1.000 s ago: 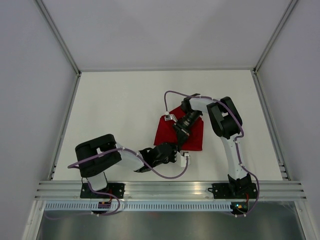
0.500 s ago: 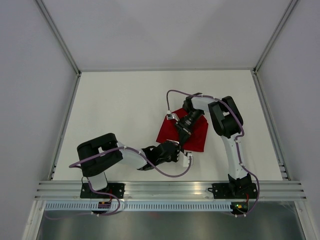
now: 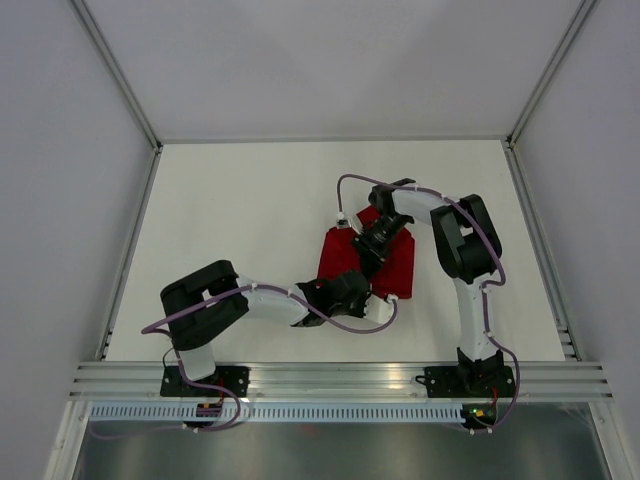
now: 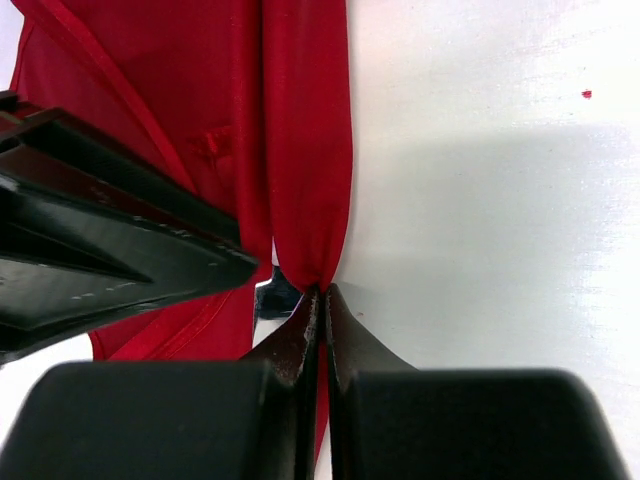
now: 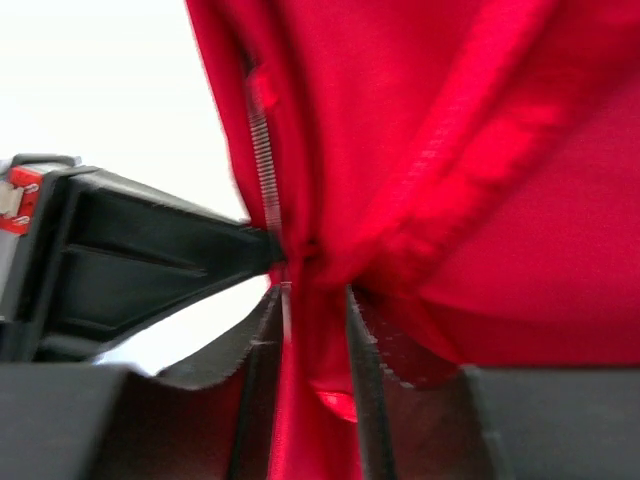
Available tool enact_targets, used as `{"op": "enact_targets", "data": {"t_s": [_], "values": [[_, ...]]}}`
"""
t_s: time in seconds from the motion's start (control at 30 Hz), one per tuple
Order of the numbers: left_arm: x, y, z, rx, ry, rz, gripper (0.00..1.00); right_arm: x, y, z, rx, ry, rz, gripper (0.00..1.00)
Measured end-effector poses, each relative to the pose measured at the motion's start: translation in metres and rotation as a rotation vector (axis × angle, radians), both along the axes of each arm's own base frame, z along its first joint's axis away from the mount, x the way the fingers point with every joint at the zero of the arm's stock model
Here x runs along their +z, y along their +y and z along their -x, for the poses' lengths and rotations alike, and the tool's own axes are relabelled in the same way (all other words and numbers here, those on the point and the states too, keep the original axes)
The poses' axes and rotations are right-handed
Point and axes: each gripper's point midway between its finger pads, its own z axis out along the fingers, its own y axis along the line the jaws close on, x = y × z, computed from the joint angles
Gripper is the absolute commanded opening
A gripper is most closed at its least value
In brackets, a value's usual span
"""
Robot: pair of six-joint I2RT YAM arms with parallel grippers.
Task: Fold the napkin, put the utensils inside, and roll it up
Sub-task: Roll the napkin with the utensil
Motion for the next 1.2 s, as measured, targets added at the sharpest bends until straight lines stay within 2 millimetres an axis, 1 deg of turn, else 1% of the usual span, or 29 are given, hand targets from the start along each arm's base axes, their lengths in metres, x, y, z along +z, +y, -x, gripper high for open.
{"op": "enact_targets", "data": {"t_s": [0.03, 0.1, 0.13, 0.37, 0.47, 0.57, 0.7, 0.8, 0.87, 0.97, 1.03, 1.1, 1.2], "values": [[0.0, 0.0, 0.0, 0.003, 0.006, 0.0, 0.02, 0.0, 0.0, -0.007, 0.0, -0.039, -0.003, 0.34], [0.0, 0.0, 0.0, 0.007, 0.011, 0.002, 0.03, -0.001, -0.001, -0.016, -0.004, -0.081, -0.006, 0.35], [0.0, 0.0, 0.0, 0.01, 0.011, 0.003, 0.04, 0.0, -0.001, -0.019, -0.007, -0.091, -0.007, 0.37], [0.0, 0.001, 0.0, 0.03, 0.034, 0.015, 0.02, 0.0, -0.005, -0.026, -0.039, -0.102, 0.01, 0.4], [0.001, 0.004, 0.0, 0.045, 0.062, 0.016, 0.02, 0.002, -0.007, -0.035, -0.06, -0.131, 0.012, 0.42], [0.001, 0.007, 0.002, 0.056, 0.098, 0.012, 0.02, 0.008, -0.013, -0.057, -0.102, -0.213, 0.004, 0.43], [0.001, 0.012, 0.006, 0.065, 0.155, 0.006, 0.02, 0.026, -0.027, -0.087, -0.19, -0.307, -0.025, 0.43], [0.002, 0.015, 0.007, 0.073, 0.21, 0.0, 0.02, 0.05, -0.043, -0.108, -0.262, -0.389, -0.055, 0.43], [0.002, 0.017, 0.008, 0.078, 0.258, -0.003, 0.02, 0.07, -0.056, -0.119, -0.308, -0.453, -0.08, 0.44], [0.004, 0.022, 0.01, 0.099, 0.344, -0.011, 0.02, 0.096, -0.074, -0.124, -0.359, -0.538, -0.11, 0.44], [0.005, 0.024, 0.01, 0.118, 0.421, -0.013, 0.02, 0.109, -0.087, -0.12, -0.388, -0.584, -0.118, 0.44], [0.006, 0.024, 0.008, 0.136, 0.5, -0.01, 0.02, 0.118, -0.095, -0.113, -0.4, -0.632, -0.127, 0.44], [0.007, 0.024, 0.006, 0.162, 0.611, -0.001, 0.02, 0.124, -0.098, -0.091, -0.384, -0.684, -0.139, 0.44]]}}
